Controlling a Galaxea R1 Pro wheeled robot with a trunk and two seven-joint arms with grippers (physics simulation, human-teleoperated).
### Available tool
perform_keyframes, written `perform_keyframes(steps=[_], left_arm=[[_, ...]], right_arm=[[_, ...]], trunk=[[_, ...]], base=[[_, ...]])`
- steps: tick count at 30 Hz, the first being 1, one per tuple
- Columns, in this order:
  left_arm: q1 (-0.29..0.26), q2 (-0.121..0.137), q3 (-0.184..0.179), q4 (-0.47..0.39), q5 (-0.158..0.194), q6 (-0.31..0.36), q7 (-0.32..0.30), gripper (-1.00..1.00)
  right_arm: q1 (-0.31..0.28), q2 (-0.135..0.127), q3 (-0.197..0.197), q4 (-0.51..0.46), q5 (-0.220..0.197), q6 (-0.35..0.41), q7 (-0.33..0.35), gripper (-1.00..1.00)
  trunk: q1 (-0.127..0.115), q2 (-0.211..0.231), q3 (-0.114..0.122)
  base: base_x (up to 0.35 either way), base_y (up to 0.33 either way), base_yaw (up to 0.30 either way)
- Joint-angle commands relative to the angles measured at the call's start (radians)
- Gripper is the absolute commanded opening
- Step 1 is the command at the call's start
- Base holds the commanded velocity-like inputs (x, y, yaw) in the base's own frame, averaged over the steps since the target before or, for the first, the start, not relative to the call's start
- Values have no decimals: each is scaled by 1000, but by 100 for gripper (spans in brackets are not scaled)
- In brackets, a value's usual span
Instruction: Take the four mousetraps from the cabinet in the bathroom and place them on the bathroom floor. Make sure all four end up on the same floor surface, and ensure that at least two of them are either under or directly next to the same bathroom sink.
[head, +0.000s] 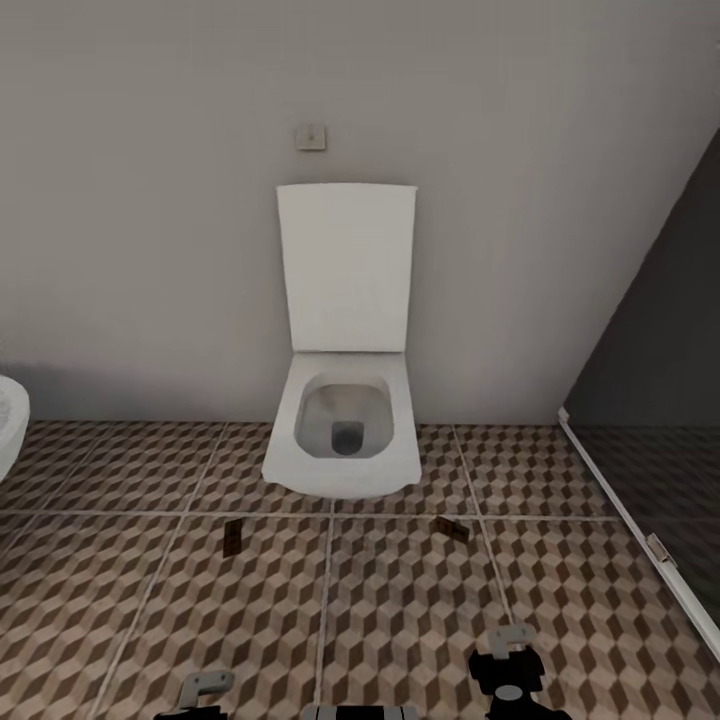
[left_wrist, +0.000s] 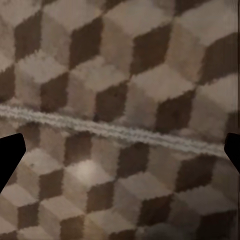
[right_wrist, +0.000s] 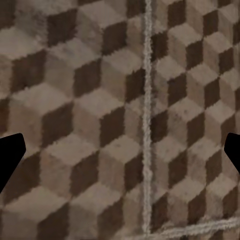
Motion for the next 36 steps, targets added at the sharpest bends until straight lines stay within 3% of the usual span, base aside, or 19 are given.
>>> perform_keyframes(steps=[1, 16, 36], left_arm=[[1, 1, -5, -5, 2, -1, 7, 100], [43, 1, -6, -16, 2, -1, 7, 100], [149, 1, -6, -37, 2, -1, 7, 100]], right_arm=[[0, 1, 8, 0, -11, -4, -2, 100], [29, 3, 8, 1, -14, -2, -2, 100], [271, -6, 7, 4, -20, 2, -3, 100]], trunk=[[-1, 0, 3], [-7, 3, 61], [-16, 8, 139]], base=[[0, 0, 0], [0, 0, 0], [0, 0, 0]])
